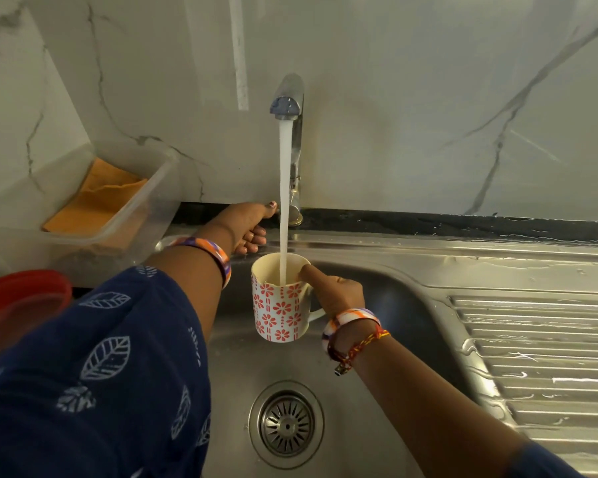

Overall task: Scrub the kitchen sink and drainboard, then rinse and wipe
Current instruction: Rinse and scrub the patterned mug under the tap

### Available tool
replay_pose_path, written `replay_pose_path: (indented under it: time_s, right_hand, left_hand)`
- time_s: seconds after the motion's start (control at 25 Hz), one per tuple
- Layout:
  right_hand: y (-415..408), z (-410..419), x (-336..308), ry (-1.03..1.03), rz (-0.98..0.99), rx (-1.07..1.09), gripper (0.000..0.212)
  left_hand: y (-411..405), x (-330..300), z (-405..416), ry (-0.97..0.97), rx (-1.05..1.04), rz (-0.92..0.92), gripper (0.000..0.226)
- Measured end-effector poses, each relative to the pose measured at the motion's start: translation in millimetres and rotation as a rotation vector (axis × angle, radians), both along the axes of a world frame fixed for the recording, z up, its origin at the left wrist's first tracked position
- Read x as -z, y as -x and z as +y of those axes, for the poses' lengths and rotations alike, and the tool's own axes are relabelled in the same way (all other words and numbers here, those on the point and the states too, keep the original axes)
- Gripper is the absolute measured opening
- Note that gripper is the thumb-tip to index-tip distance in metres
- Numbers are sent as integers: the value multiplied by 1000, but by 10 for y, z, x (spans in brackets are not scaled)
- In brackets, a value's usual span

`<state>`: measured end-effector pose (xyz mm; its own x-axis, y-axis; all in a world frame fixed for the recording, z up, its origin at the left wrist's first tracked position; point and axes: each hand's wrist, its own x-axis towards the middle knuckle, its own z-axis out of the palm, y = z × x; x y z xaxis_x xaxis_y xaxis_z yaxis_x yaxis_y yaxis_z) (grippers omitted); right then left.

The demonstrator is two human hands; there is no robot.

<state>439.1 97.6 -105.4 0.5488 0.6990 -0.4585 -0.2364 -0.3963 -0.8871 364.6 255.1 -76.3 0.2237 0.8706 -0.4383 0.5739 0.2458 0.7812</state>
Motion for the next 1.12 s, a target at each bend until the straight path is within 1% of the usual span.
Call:
replay_pose_path:
  time_s: [0.56,1.12]
  right_hand:
    - [5,4,60,25,12,15,25]
    - [22,-21,99,19,24,30,24]
  left_hand:
    - [-1,27,9,-23,12,40,56]
    - [18,53,32,-21,36,19,57]
